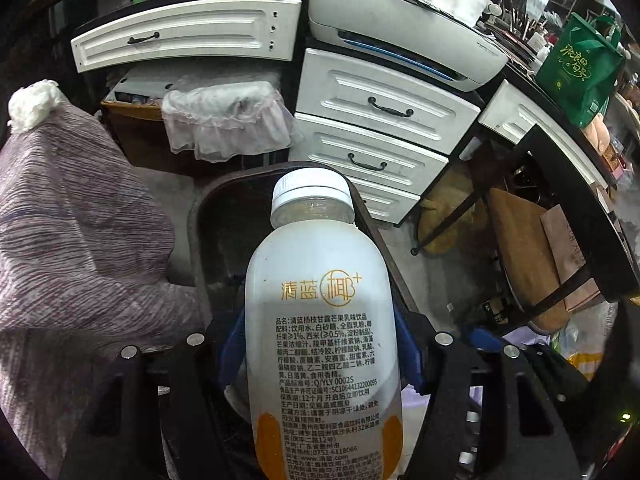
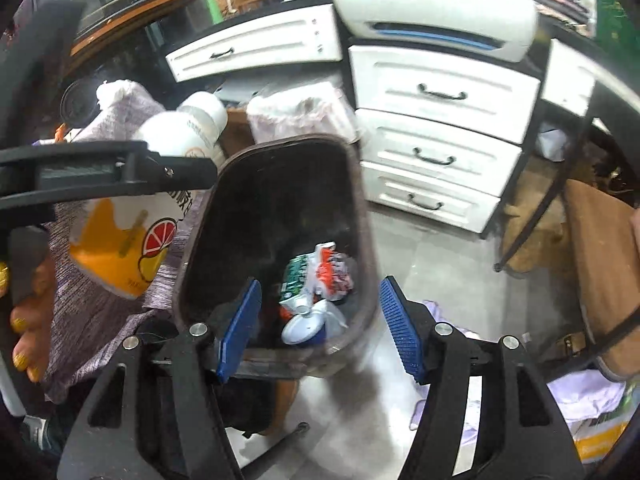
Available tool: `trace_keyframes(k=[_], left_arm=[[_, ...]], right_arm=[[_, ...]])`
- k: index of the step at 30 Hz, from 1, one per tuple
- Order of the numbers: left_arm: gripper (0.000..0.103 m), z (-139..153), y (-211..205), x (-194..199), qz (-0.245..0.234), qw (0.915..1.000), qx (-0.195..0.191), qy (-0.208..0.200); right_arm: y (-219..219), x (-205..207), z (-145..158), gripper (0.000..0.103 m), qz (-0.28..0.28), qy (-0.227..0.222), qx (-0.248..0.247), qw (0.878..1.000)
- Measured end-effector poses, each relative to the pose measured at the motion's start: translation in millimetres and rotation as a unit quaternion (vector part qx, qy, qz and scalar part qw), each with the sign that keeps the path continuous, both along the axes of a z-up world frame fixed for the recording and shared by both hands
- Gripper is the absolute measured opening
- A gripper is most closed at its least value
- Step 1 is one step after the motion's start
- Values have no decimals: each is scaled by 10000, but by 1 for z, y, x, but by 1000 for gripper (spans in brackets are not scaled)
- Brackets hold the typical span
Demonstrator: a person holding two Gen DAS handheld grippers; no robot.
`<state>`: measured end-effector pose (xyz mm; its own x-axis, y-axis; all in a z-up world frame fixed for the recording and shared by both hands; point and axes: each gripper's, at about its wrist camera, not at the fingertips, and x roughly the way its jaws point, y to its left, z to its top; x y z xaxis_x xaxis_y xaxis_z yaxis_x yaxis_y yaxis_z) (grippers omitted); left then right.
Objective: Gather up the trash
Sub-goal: 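Carry bottle and carton over the black bin and open both tools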
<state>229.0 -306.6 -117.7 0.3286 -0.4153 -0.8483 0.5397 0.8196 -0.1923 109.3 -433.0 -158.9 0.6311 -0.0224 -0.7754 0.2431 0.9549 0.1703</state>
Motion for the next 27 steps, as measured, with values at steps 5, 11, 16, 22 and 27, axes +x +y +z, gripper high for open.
trace_keyframes(k=[5,11,16,22,27], left_arm=[[62,-9,-8,0,-64,9999,108,21],[62,-21,-21,-3,-197,9993,304,97],[77,-19,-22,-8,-317,9988,358,-68],[82,-1,-12,-19,-251,9985,272,-391],[90,27,9,-42,-312,9946,233,-957]], right_arm=[[-13,-22,11,63,-226,-107,-69,9997],[-20,-33,20,63,-371,-266,-53,9989],[-20,-34,23,67,-420,-332,-13,9986],[-20,-36,29,69,-424,-444,32,9981],[-16,-39,40,70,-356,-632,62,9973]])
